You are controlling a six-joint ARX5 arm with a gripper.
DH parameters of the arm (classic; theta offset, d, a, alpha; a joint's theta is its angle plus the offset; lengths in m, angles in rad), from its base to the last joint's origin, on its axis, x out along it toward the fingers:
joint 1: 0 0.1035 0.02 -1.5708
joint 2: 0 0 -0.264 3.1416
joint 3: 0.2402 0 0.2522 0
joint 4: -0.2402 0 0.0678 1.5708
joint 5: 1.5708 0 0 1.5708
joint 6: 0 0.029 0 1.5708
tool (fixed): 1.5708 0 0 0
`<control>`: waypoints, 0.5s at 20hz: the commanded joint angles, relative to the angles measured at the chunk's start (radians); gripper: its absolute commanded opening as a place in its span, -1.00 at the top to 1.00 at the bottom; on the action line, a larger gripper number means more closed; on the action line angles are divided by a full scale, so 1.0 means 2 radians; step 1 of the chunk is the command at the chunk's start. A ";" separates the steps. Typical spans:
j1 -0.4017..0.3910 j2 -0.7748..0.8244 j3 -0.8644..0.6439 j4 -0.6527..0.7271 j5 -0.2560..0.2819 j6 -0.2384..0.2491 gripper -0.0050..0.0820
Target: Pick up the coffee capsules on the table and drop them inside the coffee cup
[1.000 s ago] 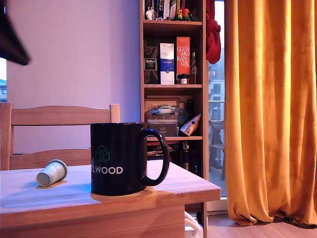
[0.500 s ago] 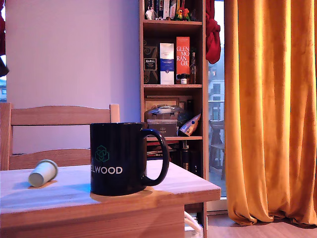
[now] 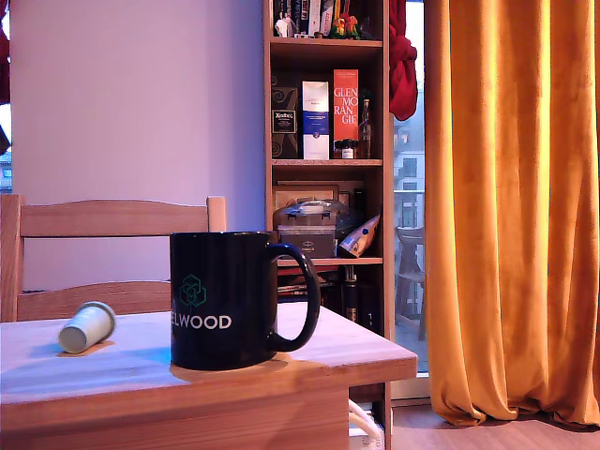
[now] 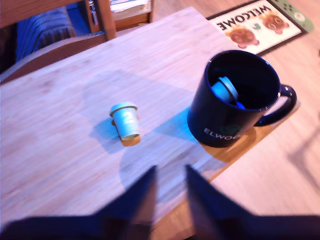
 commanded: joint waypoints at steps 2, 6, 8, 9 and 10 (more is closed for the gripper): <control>0.000 0.002 0.000 0.000 -0.017 -0.009 -0.46; 0.000 0.002 0.000 0.000 -0.051 -0.009 -0.46; 0.002 0.002 0.000 0.001 -0.072 -0.009 -0.46; 0.005 0.002 0.000 0.001 -0.076 -0.009 -0.46; 0.009 0.002 0.000 0.005 -0.077 -0.008 -0.46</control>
